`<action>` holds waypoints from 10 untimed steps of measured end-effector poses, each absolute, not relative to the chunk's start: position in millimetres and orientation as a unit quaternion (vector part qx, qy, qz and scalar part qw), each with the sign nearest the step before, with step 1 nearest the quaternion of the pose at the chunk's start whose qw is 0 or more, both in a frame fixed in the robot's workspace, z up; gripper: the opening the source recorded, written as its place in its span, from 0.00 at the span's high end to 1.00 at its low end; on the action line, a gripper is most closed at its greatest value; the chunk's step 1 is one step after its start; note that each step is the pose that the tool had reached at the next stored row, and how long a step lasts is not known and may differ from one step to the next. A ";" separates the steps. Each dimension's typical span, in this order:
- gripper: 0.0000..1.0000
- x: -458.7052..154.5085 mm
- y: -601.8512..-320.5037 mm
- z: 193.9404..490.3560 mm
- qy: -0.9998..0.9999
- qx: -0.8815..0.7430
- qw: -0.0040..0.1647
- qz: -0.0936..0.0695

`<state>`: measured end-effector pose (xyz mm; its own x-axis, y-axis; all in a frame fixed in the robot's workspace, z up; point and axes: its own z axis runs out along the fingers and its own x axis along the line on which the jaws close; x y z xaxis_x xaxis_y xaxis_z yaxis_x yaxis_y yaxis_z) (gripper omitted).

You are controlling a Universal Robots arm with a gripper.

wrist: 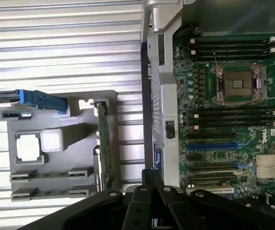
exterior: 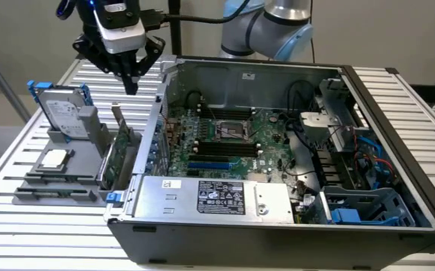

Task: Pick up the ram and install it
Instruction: 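Reach for the ram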

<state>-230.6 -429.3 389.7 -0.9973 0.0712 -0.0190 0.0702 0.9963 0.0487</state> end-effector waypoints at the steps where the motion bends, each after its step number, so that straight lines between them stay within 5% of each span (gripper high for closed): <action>1: 1.00 -235.2 -430.3 389.5 0.999 0.035 0.010 0.024; 10: 1.00 -276.0 -439.2 386.6 0.999 0.035 0.010 0.024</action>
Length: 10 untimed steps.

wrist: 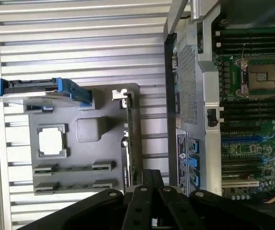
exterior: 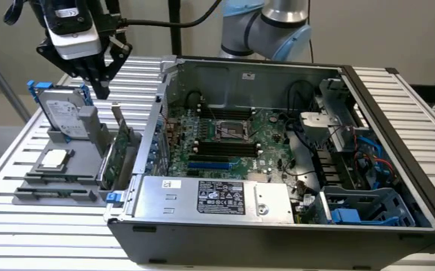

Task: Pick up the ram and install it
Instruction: 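Reach for the ram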

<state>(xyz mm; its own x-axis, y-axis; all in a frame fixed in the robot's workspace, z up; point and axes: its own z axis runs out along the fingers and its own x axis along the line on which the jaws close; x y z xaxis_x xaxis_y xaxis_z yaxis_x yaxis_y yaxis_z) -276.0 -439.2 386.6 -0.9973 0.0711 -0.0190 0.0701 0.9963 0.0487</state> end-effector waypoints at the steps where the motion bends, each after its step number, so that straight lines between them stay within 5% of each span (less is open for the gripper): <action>1: 1.00 -280.7 -440.2 386.2 0.999 0.035 0.010 0.024; 10: 1.00 -321.6 -449.2 383.0 0.999 0.035 0.010 0.024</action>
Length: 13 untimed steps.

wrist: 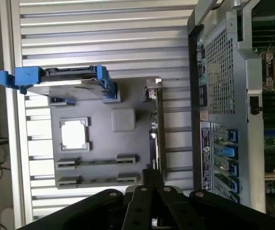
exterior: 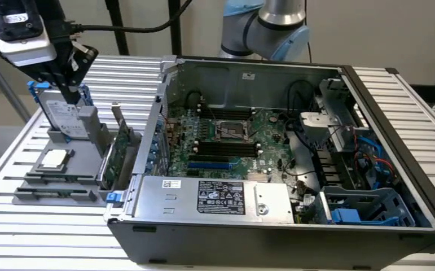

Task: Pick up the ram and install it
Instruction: 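Reach for the ram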

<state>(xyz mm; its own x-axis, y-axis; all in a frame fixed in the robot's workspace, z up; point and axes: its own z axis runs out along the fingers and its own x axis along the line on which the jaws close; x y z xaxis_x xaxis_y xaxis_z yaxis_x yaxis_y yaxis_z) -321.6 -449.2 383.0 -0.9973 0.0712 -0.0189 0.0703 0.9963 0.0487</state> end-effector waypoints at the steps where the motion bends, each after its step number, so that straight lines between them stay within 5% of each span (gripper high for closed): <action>1: 1.00 -326.1 -450.2 382.5 0.999 0.035 0.010 0.024; 13: 1.00 -380.8 -463.1 372.6 0.999 0.035 0.010 0.024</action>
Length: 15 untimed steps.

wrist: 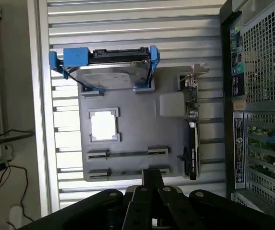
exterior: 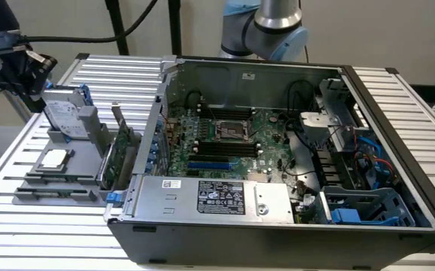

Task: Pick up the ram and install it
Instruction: 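Reach for the ram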

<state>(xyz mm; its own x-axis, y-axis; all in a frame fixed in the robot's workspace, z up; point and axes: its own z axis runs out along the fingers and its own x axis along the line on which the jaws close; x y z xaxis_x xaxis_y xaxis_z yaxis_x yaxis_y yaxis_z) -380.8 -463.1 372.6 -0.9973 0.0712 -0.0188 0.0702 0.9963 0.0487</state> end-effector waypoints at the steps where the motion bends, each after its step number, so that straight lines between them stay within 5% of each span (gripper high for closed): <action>1: 1.00 -385.3 -464.0 371.1 0.999 0.035 0.010 0.024; 15: 1.00 -409.0 -472.9 359.0 0.999 0.035 0.007 0.024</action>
